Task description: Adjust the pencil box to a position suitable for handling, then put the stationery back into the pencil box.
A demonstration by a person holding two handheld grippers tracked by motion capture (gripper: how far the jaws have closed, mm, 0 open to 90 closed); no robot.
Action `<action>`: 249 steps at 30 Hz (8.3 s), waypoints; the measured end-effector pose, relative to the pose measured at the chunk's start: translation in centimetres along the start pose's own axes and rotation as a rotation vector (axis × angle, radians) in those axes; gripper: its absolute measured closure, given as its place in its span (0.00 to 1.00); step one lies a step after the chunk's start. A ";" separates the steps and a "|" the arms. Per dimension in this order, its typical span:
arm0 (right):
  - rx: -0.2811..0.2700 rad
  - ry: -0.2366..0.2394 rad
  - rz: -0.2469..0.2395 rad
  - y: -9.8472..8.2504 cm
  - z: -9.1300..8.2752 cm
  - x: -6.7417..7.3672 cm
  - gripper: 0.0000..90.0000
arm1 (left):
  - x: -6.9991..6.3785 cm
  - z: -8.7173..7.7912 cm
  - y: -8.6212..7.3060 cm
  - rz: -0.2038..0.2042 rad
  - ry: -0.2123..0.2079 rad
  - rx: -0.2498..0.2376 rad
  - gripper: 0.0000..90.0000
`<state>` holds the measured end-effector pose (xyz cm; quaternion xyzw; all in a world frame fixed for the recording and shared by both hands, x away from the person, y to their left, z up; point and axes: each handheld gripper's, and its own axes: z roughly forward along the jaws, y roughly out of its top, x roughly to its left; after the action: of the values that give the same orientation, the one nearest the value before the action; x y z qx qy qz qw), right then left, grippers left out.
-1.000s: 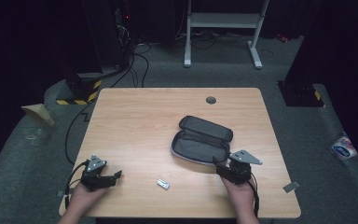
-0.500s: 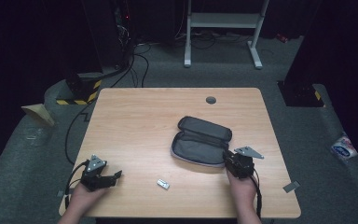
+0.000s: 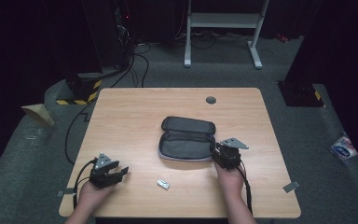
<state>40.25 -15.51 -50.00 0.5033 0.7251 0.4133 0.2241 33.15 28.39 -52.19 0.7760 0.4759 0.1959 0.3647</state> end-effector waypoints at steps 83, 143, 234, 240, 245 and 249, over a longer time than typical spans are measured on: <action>0.190 -0.112 -0.049 -5.1 -3.6 -3.4 0.14 | -2.5 1.1 0.3 0.102 -0.046 0.018 0.40; 0.182 -0.118 -0.042 -5.1 -3.7 -3.4 0.18 | -11.9 3.6 2.2 0.322 -0.296 -0.009 0.57; 0.177 -0.104 -0.052 -5.1 -3.7 -3.4 0.21 | -9.6 0.1 2.8 0.267 -0.296 -0.196 0.81; 0.177 -0.104 -0.053 -5.1 -3.7 -3.4 0.21 | -9.2 -0.1 3.0 0.252 -0.273 -0.213 0.81; 0.177 -0.104 -0.054 -5.1 -3.8 -3.4 0.21 | -8.8 -0.5 3.4 0.220 -0.259 -0.241 0.81; 0.178 -0.103 -0.054 -5.1 -3.8 -3.4 0.21 | -8.6 -0.3 3.9 0.210 -0.243 -0.247 0.81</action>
<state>36.03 -20.83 -52.42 0.5223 0.7595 0.3146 0.2266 31.24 19.80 -48.73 0.7886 0.3174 0.1946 0.4895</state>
